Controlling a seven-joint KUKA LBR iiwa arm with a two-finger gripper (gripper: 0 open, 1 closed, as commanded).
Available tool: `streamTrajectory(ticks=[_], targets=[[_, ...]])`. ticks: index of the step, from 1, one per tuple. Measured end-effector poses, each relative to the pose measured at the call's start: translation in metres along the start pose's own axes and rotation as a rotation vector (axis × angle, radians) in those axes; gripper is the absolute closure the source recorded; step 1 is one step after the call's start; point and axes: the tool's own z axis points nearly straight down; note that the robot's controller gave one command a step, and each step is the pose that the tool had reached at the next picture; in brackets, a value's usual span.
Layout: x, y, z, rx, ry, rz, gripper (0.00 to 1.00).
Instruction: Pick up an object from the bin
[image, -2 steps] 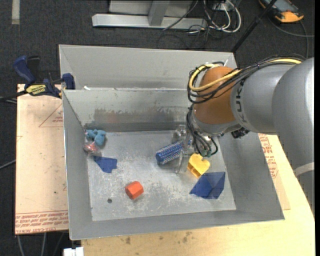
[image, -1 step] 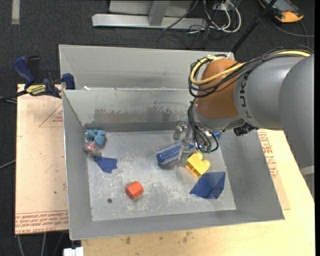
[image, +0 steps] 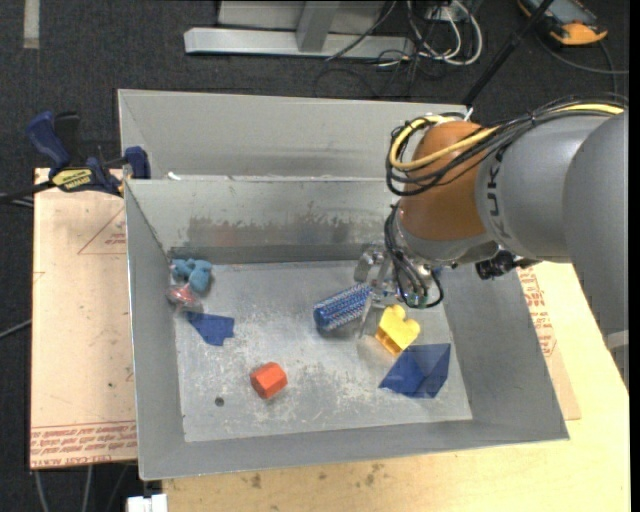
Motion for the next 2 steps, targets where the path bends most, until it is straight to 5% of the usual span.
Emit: streamTrajectory(ticks=[1, 2], targets=[[-0.0052, -0.0006, 0.0305, 0.001, 0.002, 0.129, 0.00], [-0.0057, 0.0001, 0.0303, 0.000, 0.001, 0.127, 0.00]])
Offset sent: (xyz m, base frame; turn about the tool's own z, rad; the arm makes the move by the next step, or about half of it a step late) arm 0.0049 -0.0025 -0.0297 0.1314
